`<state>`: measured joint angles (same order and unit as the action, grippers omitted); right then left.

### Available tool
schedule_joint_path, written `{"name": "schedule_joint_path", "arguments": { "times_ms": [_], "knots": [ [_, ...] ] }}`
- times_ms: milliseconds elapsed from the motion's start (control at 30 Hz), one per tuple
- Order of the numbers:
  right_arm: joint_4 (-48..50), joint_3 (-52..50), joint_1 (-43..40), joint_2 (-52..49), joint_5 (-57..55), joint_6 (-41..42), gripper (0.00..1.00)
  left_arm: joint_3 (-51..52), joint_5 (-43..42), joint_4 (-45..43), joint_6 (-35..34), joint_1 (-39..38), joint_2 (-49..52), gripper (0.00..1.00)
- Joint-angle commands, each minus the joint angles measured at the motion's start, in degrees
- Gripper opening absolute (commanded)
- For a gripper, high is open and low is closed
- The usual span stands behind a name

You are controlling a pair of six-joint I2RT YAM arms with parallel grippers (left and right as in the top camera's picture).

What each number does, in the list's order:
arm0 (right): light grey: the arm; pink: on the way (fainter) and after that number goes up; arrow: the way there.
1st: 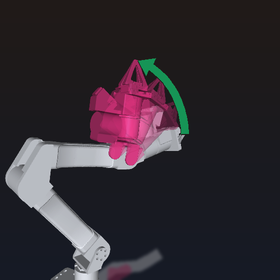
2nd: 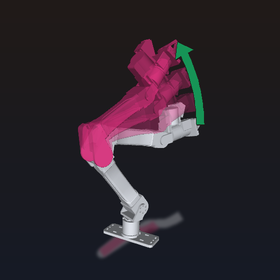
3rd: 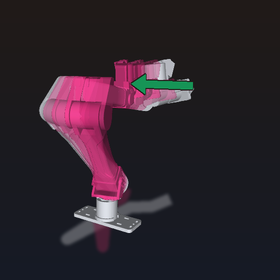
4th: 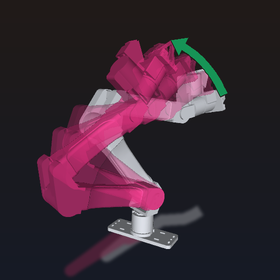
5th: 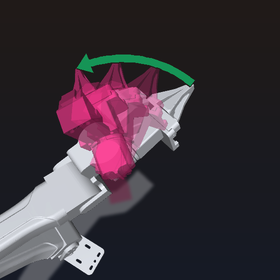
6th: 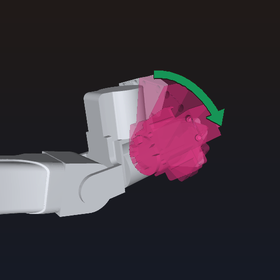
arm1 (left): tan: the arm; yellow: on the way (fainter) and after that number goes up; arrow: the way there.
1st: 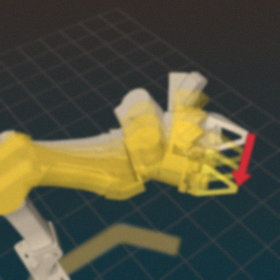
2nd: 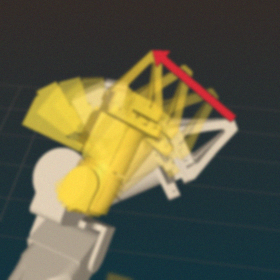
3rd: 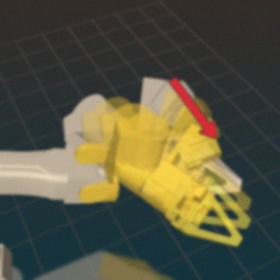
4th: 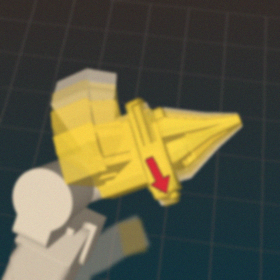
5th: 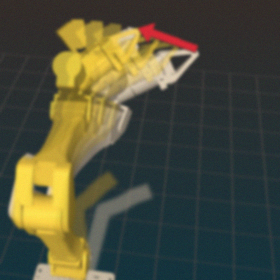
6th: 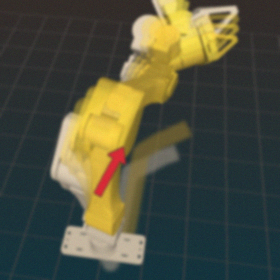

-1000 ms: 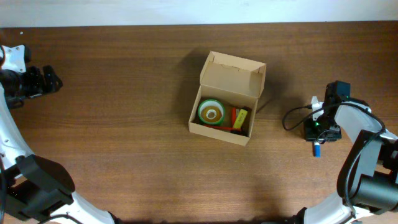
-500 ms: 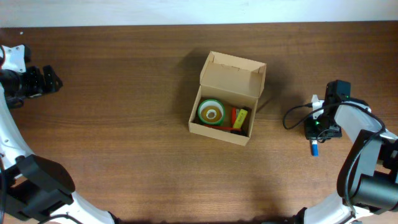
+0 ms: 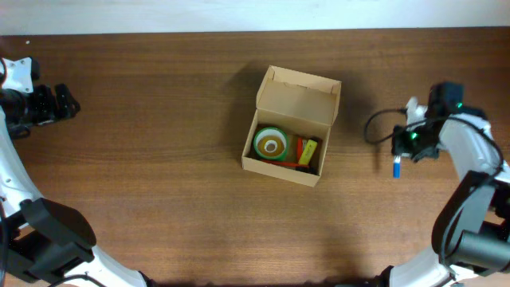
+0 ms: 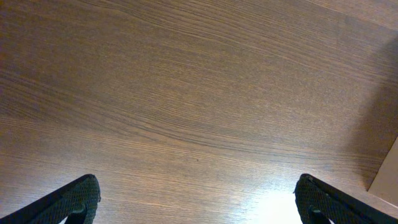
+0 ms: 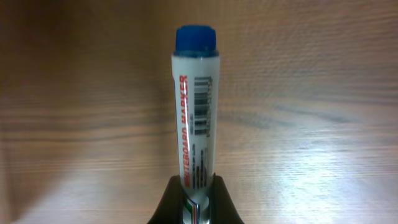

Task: Pack container
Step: 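Lift the whiteboard marker and carry it over the box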

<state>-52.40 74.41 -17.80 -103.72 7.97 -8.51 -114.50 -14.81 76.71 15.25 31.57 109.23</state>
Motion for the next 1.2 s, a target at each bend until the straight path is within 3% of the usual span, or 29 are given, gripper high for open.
{"name": "schedule_joint_path", "arguments": {
  "times_ms": [0, 200, 467, 833, 1167],
  "knots": [
    [-5.09, 9.01, 0.85, 3.30, 3.65, 3.43, 0.04, 0.26, -0.63, 0.00, 0.70, -0.02, -0.15, 1.00],
    [-17.97, 23.50, 6.05, 3.30, 5.86, 1.99, 0.04, 0.26, -0.63, -0.02, 0.72, -0.02, -0.15, 1.00],
    [-25.11, 39.10, 20.17, 3.30, 9.14, -9.86, 0.04, 0.26, -0.63, 0.00, 0.72, 0.00, -0.15, 1.00],
    [-29.07, 40.83, 41.66, 1.46, 0.59, -31.91, 0.04, 0.26, -0.63, 0.00, 0.72, 0.00, -0.15, 1.00],
    [-29.35, 40.00, 46.14, -3.76, -2.69, -34.53, 0.04, 0.26, -0.63, 0.00, 0.72, 0.00, -0.15, 1.00]
  ]
}}
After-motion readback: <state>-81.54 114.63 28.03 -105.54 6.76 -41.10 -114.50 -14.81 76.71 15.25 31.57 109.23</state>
